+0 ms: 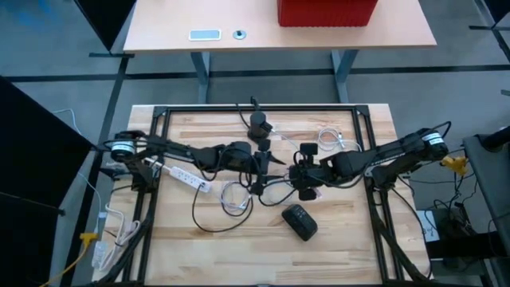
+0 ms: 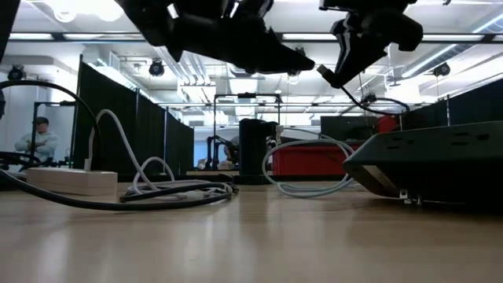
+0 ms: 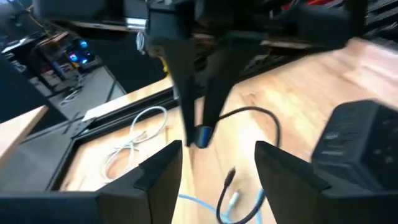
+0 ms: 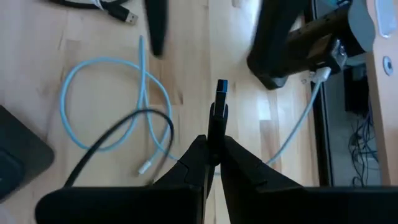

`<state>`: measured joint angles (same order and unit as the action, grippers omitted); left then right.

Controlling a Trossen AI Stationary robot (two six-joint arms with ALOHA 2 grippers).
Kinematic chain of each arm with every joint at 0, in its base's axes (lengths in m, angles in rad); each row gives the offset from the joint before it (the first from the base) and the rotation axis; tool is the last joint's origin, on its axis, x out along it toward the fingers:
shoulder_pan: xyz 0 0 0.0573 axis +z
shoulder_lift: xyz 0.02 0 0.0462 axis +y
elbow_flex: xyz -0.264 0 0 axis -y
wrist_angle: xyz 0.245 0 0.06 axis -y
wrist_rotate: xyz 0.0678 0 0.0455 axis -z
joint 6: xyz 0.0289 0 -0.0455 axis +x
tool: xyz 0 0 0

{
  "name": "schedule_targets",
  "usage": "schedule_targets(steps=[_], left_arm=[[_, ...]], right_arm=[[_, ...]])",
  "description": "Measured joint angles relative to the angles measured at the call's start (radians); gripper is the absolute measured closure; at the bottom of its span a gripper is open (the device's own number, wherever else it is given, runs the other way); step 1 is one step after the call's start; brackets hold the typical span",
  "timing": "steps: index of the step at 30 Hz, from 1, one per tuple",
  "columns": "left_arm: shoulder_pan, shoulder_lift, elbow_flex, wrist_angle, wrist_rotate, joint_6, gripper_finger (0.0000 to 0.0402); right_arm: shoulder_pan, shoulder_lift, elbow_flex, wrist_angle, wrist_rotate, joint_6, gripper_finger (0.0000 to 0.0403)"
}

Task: Insert USB
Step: Insert the black charger cable into the bottom black outlet extension

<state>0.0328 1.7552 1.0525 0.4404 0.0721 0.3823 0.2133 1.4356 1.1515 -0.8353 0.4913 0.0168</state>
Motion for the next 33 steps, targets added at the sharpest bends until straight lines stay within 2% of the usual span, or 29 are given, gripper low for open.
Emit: schedule_targets(steps=[5, 23, 27, 31, 33], left_arm=[[-0.004, 0.016, 0.016, 0.005, -0.003, 0.030, 0.0219], [-0.006, 0.068, 0.017, 0.109, -0.011, 0.092, 0.0308], [-0.006, 0.068, 0.017, 0.123, -0.011, 0.098, 0.0340], [-0.006, 0.068, 0.017, 0.118, -0.012, 0.107, 0.0391], [-0.007, 0.068, 0.017, 0.119, -0.034, 0.107, 0.0394]], right_arm=[[0.003, 0.001, -0.001, 0.005, -0.001, 0.025, 0.0387], [0.005, 0.005, -0.001, 0.042, -0.001, 0.036, 0.0387], [0.005, 0.005, -0.001, 0.042, -0.001, 0.036, 0.0387], [0.005, 0.005, -0.001, 0.049, -0.002, 0.036, 0.0387], [0.005, 0.005, -0.001, 0.049, -0.001, 0.036, 0.0388]])
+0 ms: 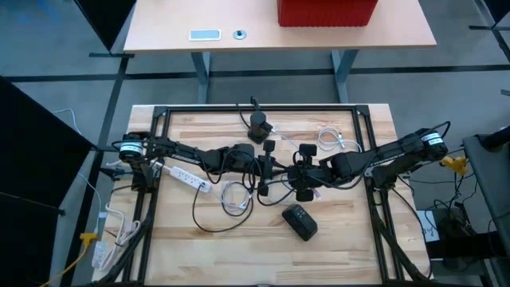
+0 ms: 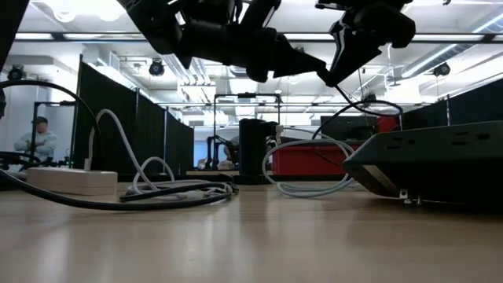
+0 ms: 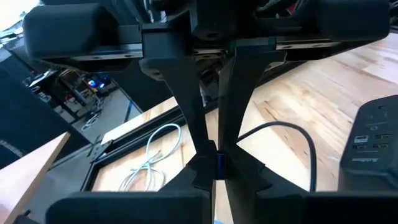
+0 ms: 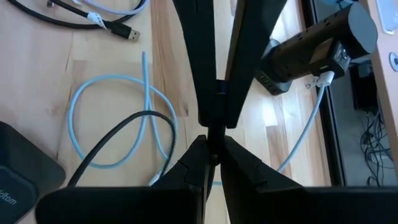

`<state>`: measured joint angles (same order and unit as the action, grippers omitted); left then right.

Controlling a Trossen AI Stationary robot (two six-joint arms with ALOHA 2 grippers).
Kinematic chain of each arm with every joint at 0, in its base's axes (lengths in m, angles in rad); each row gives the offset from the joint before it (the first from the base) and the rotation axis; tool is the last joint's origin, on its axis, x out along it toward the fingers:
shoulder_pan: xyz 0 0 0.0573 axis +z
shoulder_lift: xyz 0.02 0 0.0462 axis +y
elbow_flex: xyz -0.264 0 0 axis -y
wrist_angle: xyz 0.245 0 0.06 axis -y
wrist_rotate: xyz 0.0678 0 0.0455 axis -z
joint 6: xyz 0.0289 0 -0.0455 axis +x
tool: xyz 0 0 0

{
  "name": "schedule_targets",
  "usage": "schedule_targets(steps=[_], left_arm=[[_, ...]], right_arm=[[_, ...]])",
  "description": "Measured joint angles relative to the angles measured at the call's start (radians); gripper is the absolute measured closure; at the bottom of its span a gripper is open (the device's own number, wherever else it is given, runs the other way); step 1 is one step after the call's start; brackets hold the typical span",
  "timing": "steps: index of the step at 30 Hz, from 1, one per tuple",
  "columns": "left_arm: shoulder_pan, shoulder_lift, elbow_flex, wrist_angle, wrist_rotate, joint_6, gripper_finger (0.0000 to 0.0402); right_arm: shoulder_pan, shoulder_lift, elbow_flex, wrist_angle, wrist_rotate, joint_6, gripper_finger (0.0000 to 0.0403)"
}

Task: Insert USB
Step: Insert the black charger cable into the bottom black outlet extension

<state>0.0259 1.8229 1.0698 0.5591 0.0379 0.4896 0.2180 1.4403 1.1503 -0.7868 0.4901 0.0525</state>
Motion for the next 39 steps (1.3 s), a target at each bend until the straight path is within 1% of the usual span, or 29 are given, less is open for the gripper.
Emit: schedule_targets(steps=[3, 5, 12, 15, 17, 20, 21, 23, 27, 30, 33, 35, 39], left_arm=[[-0.001, -0.002, 0.000, -0.001, -0.032, 0.002, 0.0394], [-0.001, -0.008, 0.000, -0.002, -0.040, 0.005, 0.0394], [0.004, -0.092, -0.001, -0.098, -0.051, -0.065, 0.0394], [0.024, -0.179, -0.001, -0.241, -0.066, -0.123, 0.0394], [0.041, -0.237, -0.001, -0.356, -0.068, -0.176, 0.0394], [0.070, -0.299, -0.001, -0.519, -0.036, -0.288, 0.0394], [0.084, -0.317, -0.002, -0.551, 0.004, -0.336, 0.0394], [0.119, -0.353, -0.001, -0.597, 0.123, -0.442, 0.0394], [0.187, -0.390, -0.001, -0.634, 0.459, -0.670, 0.0394], [0.218, -0.399, -0.001, -0.633, 0.685, -0.816, 0.0394], [0.237, -0.394, -0.001, -0.628, 0.877, -0.887, 0.0394], [0.239, -0.385, -0.001, -0.631, 0.951, -0.915, 0.0394], [0.240, -0.383, -0.001, -0.667, 0.965, -0.950, 0.0394]], right_arm=[[-0.001, 0.000, 0.001, 0.001, 0.008, 0.000, 0.0384], [-0.001, -0.001, 0.004, 0.005, 0.011, 0.000, 0.0372], [0.003, -0.030, 0.010, 0.021, 0.015, -0.008, 0.0321], [0.011, -0.056, 0.014, 0.006, 0.002, -0.044, 0.0303], [0.015, -0.071, 0.032, 0.028, 0.004, -0.094, 0.0293], [0.017, -0.085, 0.061, 0.088, 0.008, -0.190, 0.0281], [0.019, -0.086, 0.067, 0.116, 0.008, -0.230, 0.0277], [0.024, -0.085, 0.071, 0.164, 0.007, -0.325, 0.0272], [0.040, -0.062, 0.070, 0.245, 0.020, -0.530, 0.0263], [0.077, -0.016, 0.069, 0.321, 0.110, -0.720, 0.0262], [0.125, 0.048, 0.068, 0.443, 0.204, -0.972, 0.0267], [0.159, 0.097, 0.068, 0.556, 0.262, -1.149, 0.0270], [0.203, 0.205, 0.068, 0.795, 0.376, -1.526, 0.0273]])
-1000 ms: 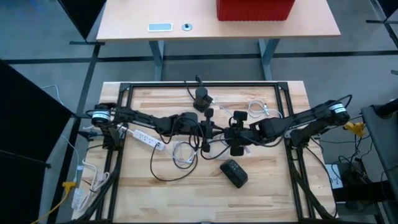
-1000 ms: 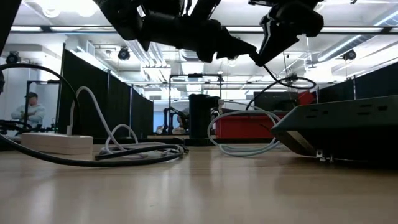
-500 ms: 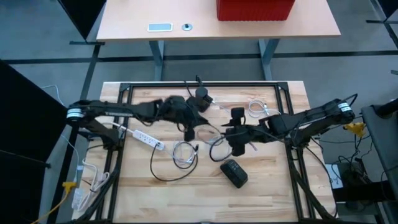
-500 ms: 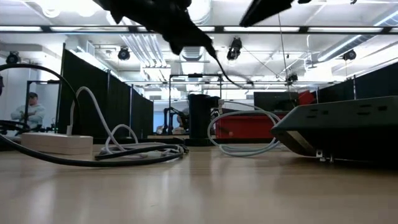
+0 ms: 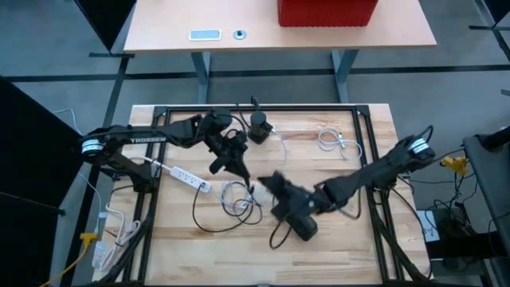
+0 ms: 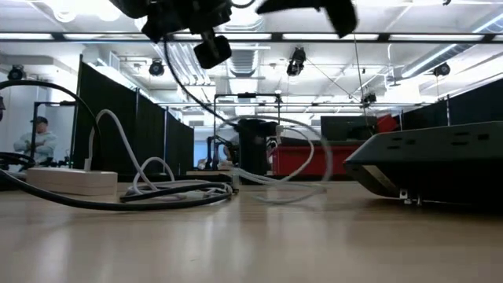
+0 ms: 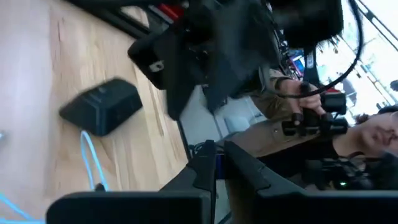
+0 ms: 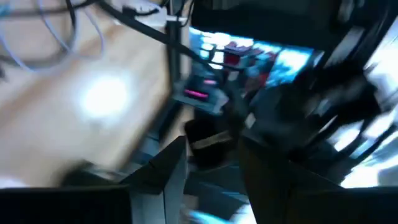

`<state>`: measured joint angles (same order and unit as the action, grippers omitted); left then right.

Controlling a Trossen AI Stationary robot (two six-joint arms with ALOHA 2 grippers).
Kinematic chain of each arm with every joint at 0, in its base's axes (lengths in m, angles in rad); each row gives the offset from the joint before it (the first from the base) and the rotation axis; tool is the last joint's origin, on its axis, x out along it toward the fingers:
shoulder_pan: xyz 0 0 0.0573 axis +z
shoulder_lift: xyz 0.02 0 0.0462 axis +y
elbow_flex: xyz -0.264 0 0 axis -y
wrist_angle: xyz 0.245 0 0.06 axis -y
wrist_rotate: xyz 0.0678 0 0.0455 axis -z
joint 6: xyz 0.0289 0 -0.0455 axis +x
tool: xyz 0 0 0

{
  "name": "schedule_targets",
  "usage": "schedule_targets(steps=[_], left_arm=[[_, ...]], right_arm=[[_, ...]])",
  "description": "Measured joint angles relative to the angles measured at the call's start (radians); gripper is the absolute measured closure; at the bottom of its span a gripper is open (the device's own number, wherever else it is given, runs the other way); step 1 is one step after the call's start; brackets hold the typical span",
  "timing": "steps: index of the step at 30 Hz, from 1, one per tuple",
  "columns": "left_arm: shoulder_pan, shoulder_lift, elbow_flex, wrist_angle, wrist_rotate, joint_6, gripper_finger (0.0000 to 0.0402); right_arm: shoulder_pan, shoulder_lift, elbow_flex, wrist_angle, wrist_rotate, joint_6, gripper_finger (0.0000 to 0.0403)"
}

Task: Insert USB
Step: Insert the black charger cable into the bottom black outlet extension

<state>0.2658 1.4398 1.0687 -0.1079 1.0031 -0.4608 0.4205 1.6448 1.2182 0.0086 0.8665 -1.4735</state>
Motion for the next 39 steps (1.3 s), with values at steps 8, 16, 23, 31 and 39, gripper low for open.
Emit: schedule_targets(steps=[8, 16, 23, 31, 39], left_arm=[[-0.018, 0.001, 0.000, -0.033, 0.011, -0.036, 0.0394], [-0.023, 0.001, 0.000, -0.036, 0.002, -0.035, 0.0394], [-0.024, 0.000, 0.000, -0.036, 0.009, -0.021, 0.0394], [-0.026, 0.000, 0.000, -0.045, 0.006, 0.045, 0.0394], [-0.023, 0.000, 0.000, -0.049, -0.004, 0.107, 0.0386]], right_arm=[[0.032, 0.142, 0.008, 0.266, 0.105, -0.413, 0.0271], [0.032, 0.157, 0.061, 0.271, 0.029, -0.448, 0.0271], [0.008, 0.157, 0.077, 0.255, -0.032, -0.449, 0.0283], [-0.022, 0.157, 0.077, 0.256, -0.083, -0.413, 0.0303], [-0.029, 0.157, 0.077, 0.260, -0.089, -0.151, 0.0384]])
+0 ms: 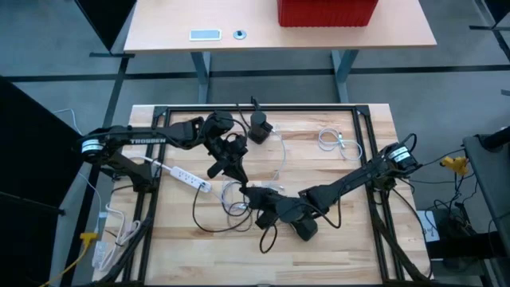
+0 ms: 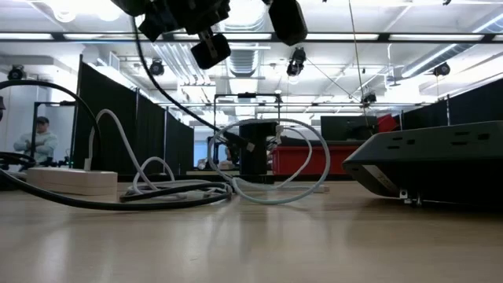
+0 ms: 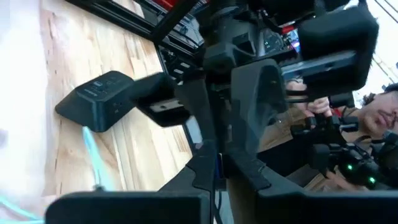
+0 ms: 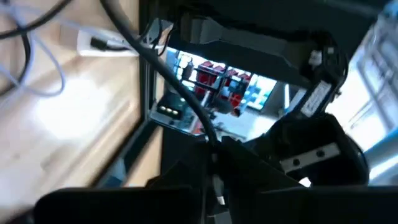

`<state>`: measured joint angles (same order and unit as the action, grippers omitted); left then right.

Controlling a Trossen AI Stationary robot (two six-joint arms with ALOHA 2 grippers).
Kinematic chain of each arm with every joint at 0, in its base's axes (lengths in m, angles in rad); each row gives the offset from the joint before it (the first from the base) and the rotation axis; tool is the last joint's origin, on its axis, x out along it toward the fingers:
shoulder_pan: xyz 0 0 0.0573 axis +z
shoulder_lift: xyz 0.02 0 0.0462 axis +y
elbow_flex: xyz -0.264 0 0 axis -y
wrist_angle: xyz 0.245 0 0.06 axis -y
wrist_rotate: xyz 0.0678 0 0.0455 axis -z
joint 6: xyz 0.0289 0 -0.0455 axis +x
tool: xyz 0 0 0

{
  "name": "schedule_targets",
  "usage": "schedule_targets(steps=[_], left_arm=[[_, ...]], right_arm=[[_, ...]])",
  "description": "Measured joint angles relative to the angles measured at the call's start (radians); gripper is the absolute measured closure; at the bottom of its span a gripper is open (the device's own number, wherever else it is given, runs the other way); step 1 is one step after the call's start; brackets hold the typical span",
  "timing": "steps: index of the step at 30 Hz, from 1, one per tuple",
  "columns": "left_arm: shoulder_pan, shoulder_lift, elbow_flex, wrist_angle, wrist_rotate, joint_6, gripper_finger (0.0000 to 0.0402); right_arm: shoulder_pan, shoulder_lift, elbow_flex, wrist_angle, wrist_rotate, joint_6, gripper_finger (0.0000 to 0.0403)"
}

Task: Insert USB
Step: Insert the black charger cable into the bottom black outlet extension

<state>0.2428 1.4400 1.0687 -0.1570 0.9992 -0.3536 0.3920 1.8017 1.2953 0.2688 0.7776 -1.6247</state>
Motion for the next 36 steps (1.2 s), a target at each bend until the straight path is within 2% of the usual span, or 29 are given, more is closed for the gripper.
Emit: schedule_targets(steps=[6, 11, 15, 17, 25, 29, 36], left_arm=[[0.007, 0.000, 0.000, 0.003, -0.007, 0.037, 0.0339], [0.038, -0.001, 0.000, -0.002, -0.031, 0.128, 0.0306], [0.067, -0.005, 0.000, -0.046, -0.089, 0.240, 0.0289], [0.069, -0.006, 0.000, -0.093, -0.186, 0.320, 0.0283], [-0.023, 0.050, -0.120, 0.179, -0.336, 0.360, 0.0284], [-0.067, 0.102, -0.155, 0.351, -0.335, 0.354, 0.0292], [-0.070, 0.146, -0.146, 0.370, -0.385, 0.398, 0.0295]], right_arm=[[0.000, -0.005, 0.001, 0.000, -0.027, 0.151, 0.0384], [0.002, -0.052, 0.005, -0.100, -0.032, 0.462, 0.0384], [0.026, -0.129, 0.005, -0.383, -0.075, 0.867, 0.0384], [0.049, -0.174, 0.005, -0.541, -0.141, 1.135, 0.0384], [0.175, -0.282, 0.006, -1.043, -0.484, 2.127, 0.0384], [0.234, -0.248, 0.006, -1.058, -0.555, 2.284, 0.0384], [0.245, -0.091, 0.006, -1.072, -0.631, 2.403, 0.0384]])
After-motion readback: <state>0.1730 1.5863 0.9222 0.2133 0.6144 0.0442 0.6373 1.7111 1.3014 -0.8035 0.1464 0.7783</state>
